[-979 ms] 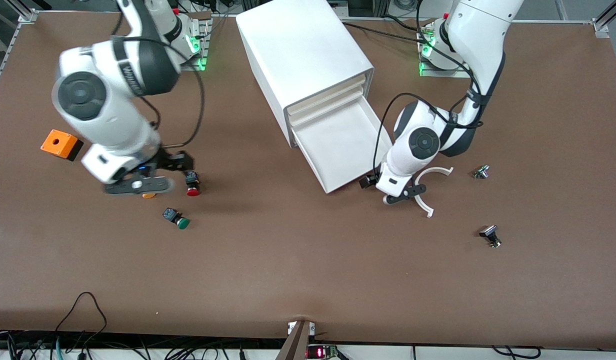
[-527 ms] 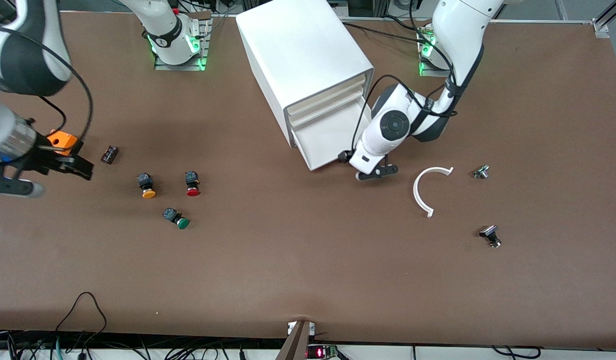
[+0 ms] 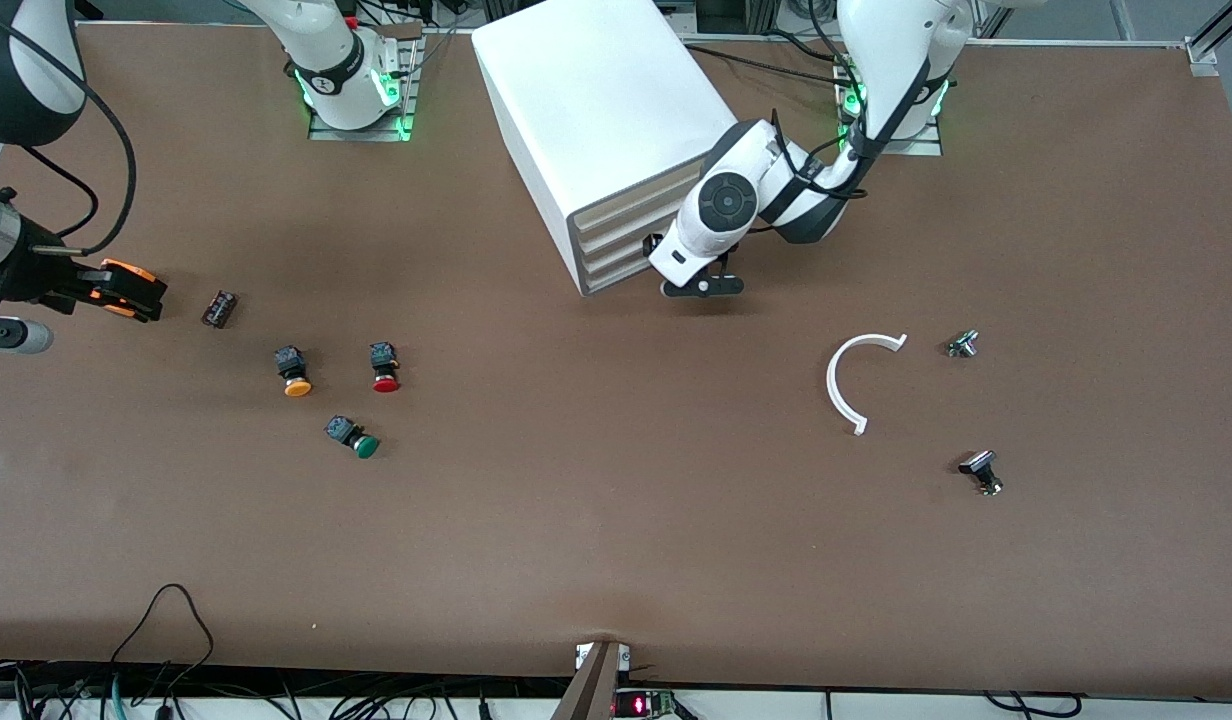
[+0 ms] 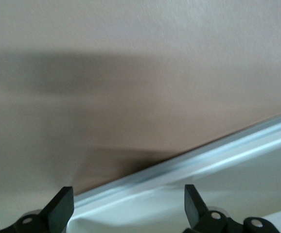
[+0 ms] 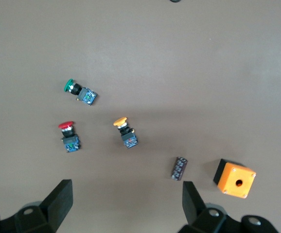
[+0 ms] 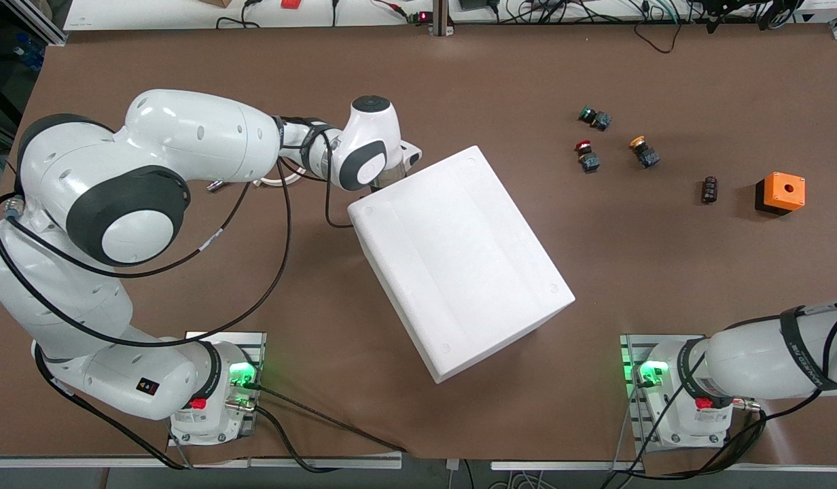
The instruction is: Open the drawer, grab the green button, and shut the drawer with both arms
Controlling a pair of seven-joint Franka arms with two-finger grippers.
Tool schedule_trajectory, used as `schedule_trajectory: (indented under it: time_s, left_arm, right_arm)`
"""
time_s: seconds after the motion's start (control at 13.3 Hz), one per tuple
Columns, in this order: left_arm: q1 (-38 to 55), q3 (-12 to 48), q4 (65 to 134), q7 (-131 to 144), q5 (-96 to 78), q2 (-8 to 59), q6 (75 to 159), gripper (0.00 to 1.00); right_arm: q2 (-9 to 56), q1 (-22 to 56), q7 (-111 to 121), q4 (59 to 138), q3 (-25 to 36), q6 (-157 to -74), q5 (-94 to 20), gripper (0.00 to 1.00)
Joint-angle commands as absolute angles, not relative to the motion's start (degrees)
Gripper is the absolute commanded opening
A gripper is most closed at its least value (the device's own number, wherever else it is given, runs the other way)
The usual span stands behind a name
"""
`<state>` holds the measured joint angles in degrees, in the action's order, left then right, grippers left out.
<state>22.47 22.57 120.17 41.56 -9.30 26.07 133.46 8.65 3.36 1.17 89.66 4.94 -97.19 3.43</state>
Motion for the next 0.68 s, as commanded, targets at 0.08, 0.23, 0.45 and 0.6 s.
schedule_trajectory:
  time_s: [0.08, 0.23, 0.45, 0.6]
  left_arm:
    - [21.80, 22.76, 121.64, 40.34, -10.64, 24.08, 132.27, 1.00]
    - [19.26, 21.54, 120.85, 40.34, -10.46, 22.86, 133.06, 1.00]
    - [13.73, 16.98, 116.21, 40.25, -10.20, 20.13, 134.99, 1.00]
    - [10.65, 15.91, 114.35, 40.08, -10.20, 17.07, 135.09, 1.00]
  right_arm:
    - [8.35, 3.16, 2.47, 88.68, 5.54, -96.07, 0.53, 1.00]
    - [8.26, 3.16, 1.84, 88.33, 5.62, -96.06, 0.44, 1.00]
    - [8.17, 3.16, 2.02, 88.07, 5.54, -95.63, 0.53, 1.00]
    - [8.35, 3.08, 2.11, 88.24, 6.23, -94.05, 0.18, 1.00]
